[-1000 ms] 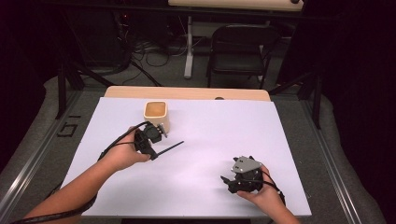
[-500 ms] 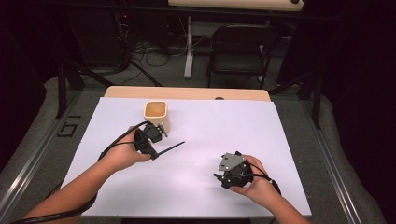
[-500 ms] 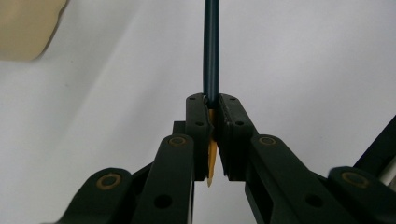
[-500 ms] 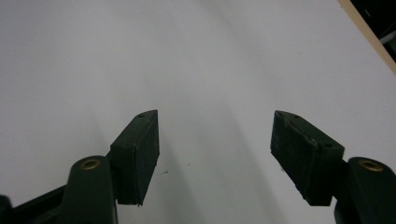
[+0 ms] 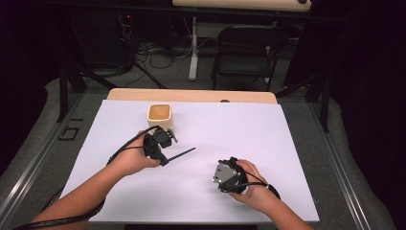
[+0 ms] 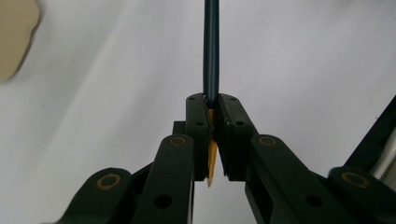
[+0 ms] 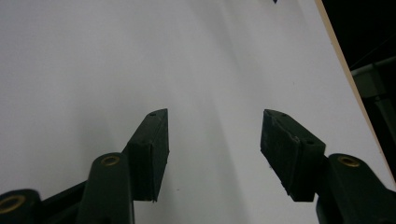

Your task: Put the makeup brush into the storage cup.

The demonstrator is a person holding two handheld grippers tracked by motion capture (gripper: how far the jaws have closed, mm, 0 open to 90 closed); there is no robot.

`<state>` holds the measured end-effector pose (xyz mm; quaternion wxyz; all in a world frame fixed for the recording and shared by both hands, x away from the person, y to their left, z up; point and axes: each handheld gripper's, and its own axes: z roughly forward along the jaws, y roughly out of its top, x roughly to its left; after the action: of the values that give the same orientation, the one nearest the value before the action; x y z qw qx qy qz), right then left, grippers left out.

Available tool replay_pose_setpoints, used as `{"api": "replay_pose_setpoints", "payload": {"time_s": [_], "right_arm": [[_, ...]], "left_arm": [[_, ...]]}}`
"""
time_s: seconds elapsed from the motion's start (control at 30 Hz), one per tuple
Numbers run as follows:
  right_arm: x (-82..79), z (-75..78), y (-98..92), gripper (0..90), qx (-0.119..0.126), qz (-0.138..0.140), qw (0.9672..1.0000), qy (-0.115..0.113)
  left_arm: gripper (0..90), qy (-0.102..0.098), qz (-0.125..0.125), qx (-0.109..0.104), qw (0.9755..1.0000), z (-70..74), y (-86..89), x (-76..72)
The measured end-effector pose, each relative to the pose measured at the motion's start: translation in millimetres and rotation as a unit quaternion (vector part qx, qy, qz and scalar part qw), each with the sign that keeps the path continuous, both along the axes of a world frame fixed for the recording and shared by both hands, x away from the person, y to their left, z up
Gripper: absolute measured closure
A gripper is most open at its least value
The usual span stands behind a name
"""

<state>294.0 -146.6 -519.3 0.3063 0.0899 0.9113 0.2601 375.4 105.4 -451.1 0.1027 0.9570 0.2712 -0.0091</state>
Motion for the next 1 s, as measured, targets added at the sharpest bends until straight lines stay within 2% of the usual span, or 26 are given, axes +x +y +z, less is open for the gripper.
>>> {"api": "replay_pose_setpoints", "payload": {"time_s": [0.03,0.1,0.23,0.3,0.33,0.37,0.4,0.43,0.47,0.5,0.6,0.63,0.67,0.7,0.73,0.77,0.83,0.87,0.93,1.0], "right_arm": [[1.0,1.0,1.2,42.6,-0.011,0.010,0.9999,-0.007],[-0.6,1.9,5.0,44.0,-0.016,0.008,0.9998,-0.006],[0.2,2.0,11.5,45.9,-0.018,0.025,0.9993,-0.021],[-0.8,3.3,14.5,46.4,-0.034,0.024,0.9987,-0.029],[-0.4,0.5,16.3,46.7,-0.014,0.028,0.9992,-0.026],[2.0,0.3,17.5,47.0,-0.014,0.047,0.9982,-0.033],[-1.9,3.5,18.6,47.4,-0.039,0.024,0.9983,-0.036],[-0.5,3.2,20.0,47.8,-0.036,0.036,0.9978,-0.042],[-1.0,3.1,21.3,48.3,-0.034,0.036,0.9979,-0.043],[0.9,4.3,22.2,48.9,-0.041,0.052,0.9963,-0.054],[1.3,6.4,25.8,50.6,-0.053,0.060,0.9945,-0.067],[2.2,5.8,27.1,51.1,-0.048,0.067,0.9941,-0.071],[1.0,6.8,28.2,51.5,-0.056,0.063,0.9938,-0.072],[0.0,6.4,29.2,52.0,-0.054,0.058,0.9943,-0.072],[0.1,6.9,30.0,52.3,-0.062,0.062,0.9931,-0.077],[-0.3,6.2,31.6,52.8,-0.059,0.063,0.9933,-0.077],[-0.2,6.6,33.8,54.5,-0.074,0.077,0.9906,-0.085],[-1.0,6.8,35.2,55.0,-0.079,0.078,0.9903,-0.084],[-0.8,5.5,37.4,56.0,-0.073,0.086,0.9894,-0.091],[-2.5,7.1,39.6,56.8,-0.086,0.086,0.9882,-0.093]], "left_arm": [[83.7,0.000,-0.002,-0.001,1.0000,0.0,-1.8,-0.3],[83.6,0.001,-0.005,-0.003,1.0000,-0.2,-5.5,-0.9],[83.7,0.002,-0.014,-0.003,0.9999,-0.2,-14.1,-1.8],[83.6,0.004,-0.018,-0.001,0.9998,-0.5,-17.9,-1.9],[83.6,0.004,-0.019,-0.001,0.9998,-0.8,-20.0,-2.2],[83.6,0.005,-0.023,0.000,0.9997,-0.8,-21.9,-1.9],[83.7,0.005,-0.024,0.000,0.9997,-0.9,-24.1,-2.1],[83.6,0.006,-0.025,-0.001,0.9997,-1.1,-26.1,-2.4],[83.7,0.007,-0.027,0.001,0.9996,-1.2,-28.0,-2.4],[83.6,0.006,-0.032,0.002,0.9995,-1.4,-30.2,-2.4],[83.7,0.008,-0.037,0.003,0.9993,-1.6,-35.8,-2.9],[83.7,0.008,-0.039,0.003,0.9992,-1.8,-37.5,-3.2],[83.7,0.009,-0.040,0.002,0.9992,-2.2,-38.9,-3.7],[83.6,0.011,-0.042,0.004,0.9991,-2.3,-40.7,-4.3],[83.7,0.010,-0.044,0.002,0.9990,-3.1,-42.4,-5.0],[83.7,0.012,-0.048,0.004,0.9988,-3.2,-44.3,-5.4],[83.6,0.013,-0.050,0.005,0.9987,-3.8,-47.2,-6.3],[83.7,0.013,-0.052,0.005,0.9986,-3.7,-48.5,-6.5],[83.6,0.014,-0.054,0.006,0.9984,-3.8,-50.9,-7.1],[83.6,0.014,-0.057,0.004,0.9983,-4.1,-53.4,-7.6]]}}
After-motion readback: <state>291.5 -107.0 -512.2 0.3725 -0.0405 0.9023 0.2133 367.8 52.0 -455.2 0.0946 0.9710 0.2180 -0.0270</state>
